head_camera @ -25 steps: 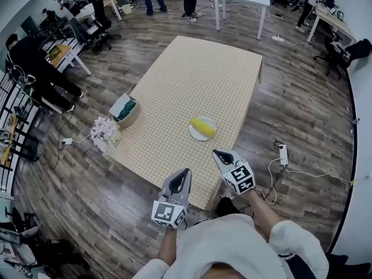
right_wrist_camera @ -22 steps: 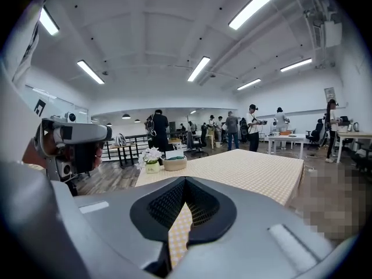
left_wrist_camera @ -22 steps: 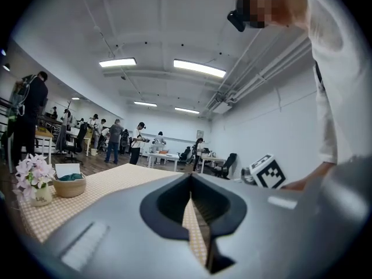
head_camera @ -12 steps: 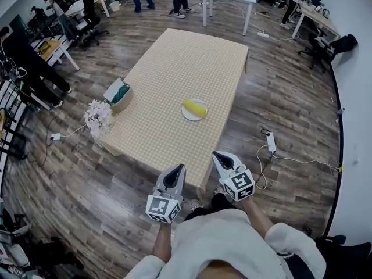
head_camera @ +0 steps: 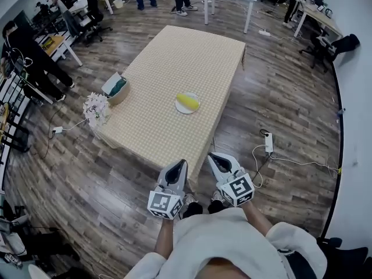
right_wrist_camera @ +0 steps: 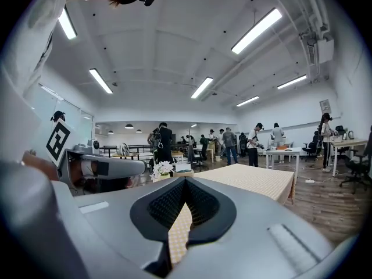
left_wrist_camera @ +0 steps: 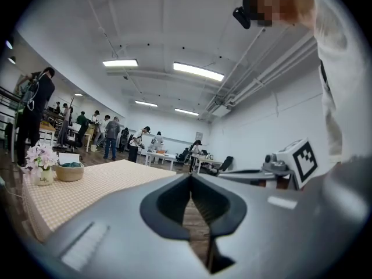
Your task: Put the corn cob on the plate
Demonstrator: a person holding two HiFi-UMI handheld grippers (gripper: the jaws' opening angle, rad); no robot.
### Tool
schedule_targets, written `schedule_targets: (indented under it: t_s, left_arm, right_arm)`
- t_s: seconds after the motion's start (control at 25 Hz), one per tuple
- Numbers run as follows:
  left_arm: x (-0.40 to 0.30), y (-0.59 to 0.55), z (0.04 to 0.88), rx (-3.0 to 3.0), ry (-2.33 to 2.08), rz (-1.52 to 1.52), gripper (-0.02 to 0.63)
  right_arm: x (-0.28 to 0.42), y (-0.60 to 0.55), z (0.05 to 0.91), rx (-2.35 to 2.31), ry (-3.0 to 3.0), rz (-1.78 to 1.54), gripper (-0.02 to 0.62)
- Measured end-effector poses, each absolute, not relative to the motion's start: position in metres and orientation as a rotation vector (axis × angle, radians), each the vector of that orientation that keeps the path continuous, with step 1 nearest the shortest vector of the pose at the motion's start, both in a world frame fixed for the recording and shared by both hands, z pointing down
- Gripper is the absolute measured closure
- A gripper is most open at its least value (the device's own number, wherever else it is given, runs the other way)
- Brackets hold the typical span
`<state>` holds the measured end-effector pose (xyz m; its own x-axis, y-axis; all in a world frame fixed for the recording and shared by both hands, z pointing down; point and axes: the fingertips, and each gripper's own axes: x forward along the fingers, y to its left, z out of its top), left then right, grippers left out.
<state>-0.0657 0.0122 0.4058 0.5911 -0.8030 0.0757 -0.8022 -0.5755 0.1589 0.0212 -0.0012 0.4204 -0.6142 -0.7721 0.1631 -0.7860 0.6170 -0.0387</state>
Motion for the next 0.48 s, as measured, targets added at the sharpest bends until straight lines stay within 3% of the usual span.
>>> schedule_targets:
  t_s: [0.48]
  left_arm:
    - [-0.03, 0.016, 0.391, 2.692, -1.342, -0.004, 0.598]
  right_arm:
    - [0.046, -0.004, 0.405, 1.334, -2.738, 0.122, 0.6]
